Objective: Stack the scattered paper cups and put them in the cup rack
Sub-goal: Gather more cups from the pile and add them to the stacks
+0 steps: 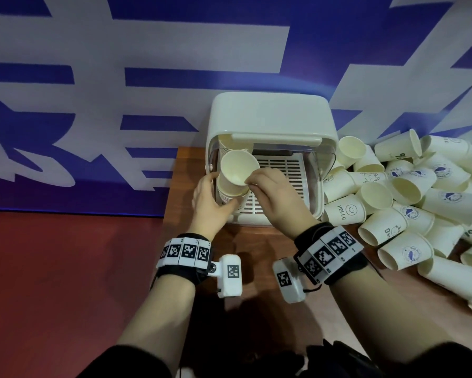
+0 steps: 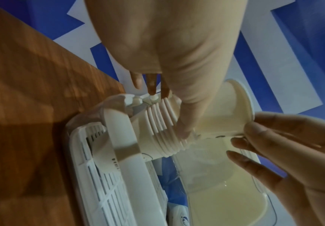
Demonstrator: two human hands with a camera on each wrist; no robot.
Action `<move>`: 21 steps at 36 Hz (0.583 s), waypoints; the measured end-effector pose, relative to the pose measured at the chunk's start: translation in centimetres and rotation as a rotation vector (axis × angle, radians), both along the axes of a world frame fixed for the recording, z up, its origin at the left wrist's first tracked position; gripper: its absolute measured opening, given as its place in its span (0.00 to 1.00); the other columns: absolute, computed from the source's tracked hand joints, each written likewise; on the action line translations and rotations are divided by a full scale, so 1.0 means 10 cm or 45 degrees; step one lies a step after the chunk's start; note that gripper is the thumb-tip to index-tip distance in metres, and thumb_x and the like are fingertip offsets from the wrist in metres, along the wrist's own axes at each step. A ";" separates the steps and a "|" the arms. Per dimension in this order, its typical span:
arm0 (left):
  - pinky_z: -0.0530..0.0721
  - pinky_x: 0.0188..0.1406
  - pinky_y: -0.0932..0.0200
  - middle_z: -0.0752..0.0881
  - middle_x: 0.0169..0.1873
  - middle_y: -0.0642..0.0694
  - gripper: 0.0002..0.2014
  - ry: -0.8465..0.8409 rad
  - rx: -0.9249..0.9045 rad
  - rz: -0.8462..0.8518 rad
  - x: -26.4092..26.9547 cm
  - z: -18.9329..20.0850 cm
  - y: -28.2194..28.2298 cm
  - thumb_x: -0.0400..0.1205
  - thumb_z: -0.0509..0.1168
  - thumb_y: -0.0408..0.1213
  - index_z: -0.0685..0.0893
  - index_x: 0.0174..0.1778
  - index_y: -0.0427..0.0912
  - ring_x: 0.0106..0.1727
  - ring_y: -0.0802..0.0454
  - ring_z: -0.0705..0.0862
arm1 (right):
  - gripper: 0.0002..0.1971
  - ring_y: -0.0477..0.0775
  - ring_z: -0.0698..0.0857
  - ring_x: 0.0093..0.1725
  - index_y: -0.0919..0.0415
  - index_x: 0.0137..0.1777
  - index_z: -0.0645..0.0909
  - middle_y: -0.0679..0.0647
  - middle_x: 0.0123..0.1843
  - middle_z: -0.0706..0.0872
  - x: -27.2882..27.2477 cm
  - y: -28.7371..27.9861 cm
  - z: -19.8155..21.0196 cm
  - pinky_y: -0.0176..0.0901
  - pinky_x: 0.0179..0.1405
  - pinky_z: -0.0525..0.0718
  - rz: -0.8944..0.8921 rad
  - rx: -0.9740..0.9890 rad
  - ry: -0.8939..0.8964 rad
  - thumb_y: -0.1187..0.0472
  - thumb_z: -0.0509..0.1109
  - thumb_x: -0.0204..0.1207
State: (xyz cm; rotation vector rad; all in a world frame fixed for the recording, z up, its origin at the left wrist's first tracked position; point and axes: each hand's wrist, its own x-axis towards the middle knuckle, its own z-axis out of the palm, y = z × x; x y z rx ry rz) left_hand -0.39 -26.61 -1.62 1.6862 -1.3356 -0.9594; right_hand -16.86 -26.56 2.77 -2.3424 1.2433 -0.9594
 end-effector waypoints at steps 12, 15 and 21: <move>0.64 0.78 0.45 0.70 0.74 0.50 0.39 0.055 0.076 -0.085 0.06 0.00 0.02 0.69 0.80 0.44 0.70 0.75 0.49 0.77 0.50 0.65 | 0.17 0.66 0.83 0.47 0.67 0.49 0.84 0.61 0.47 0.86 0.00 -0.10 -0.11 0.56 0.49 0.81 0.051 0.166 0.218 0.58 0.56 0.79; 0.64 0.78 0.42 0.70 0.69 0.55 0.37 0.063 0.132 -0.077 0.09 -0.01 0.02 0.66 0.79 0.46 0.72 0.71 0.60 0.77 0.49 0.65 | 0.18 0.65 0.83 0.51 0.63 0.50 0.86 0.58 0.52 0.87 -0.03 -0.13 -0.17 0.61 0.50 0.82 0.055 0.187 0.263 0.54 0.55 0.79; 0.73 0.72 0.42 0.78 0.65 0.53 0.20 0.208 0.139 0.042 0.09 0.00 -0.02 0.70 0.66 0.58 0.78 0.59 0.65 0.69 0.50 0.75 | 0.11 0.67 0.75 0.72 0.61 0.55 0.87 0.66 0.74 0.74 -0.02 -0.10 -0.24 0.54 0.70 0.73 -0.078 0.320 0.093 0.59 0.66 0.79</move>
